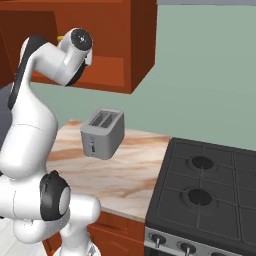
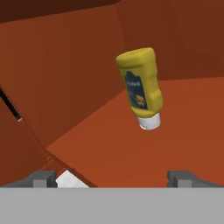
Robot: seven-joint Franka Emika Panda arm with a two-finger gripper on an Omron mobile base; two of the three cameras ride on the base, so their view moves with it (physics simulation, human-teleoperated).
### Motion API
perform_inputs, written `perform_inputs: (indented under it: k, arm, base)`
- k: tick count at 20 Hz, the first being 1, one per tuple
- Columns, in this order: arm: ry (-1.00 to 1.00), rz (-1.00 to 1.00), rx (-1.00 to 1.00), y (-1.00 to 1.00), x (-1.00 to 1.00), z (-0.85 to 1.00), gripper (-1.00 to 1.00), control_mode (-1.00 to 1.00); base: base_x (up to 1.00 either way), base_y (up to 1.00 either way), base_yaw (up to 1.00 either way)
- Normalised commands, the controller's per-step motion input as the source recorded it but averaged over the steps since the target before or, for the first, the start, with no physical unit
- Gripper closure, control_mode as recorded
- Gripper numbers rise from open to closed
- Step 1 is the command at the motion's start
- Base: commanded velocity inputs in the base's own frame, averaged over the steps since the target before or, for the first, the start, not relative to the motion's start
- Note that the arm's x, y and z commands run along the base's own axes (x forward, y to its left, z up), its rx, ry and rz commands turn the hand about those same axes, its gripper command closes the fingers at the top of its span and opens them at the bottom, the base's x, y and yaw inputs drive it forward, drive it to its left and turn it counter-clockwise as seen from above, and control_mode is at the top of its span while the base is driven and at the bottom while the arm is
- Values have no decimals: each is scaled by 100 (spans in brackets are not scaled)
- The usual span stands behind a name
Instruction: Move the mustard and mayonnaise from the cabinet to the dining counter.
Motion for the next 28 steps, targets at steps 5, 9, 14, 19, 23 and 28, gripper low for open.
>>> perform_inputs:
  k: [5, 9, 14, 19, 23, 28]
  arm:
    - [0, 0, 0, 0, 29, -8, -100, -100]
    - [-1, 1, 0, 7, 35, 0, -100, -100]
    - [-3, 2, 0, 18, 19, 0, -100, -100]
    - [-3, 3, 0, 14, 21, -1, -100, -100]
    - [-1, 4, 0, 4, 23, -3, -100, -100]
    - [0, 3, 0, 0, 16, 0, -100, -100]
  base:
    - [0, 0, 0]
    - [0, 0, 0]
    - [0, 0, 0]
    - [0, 0, 0]
    - [0, 0, 0]
    - [0, 0, 0]
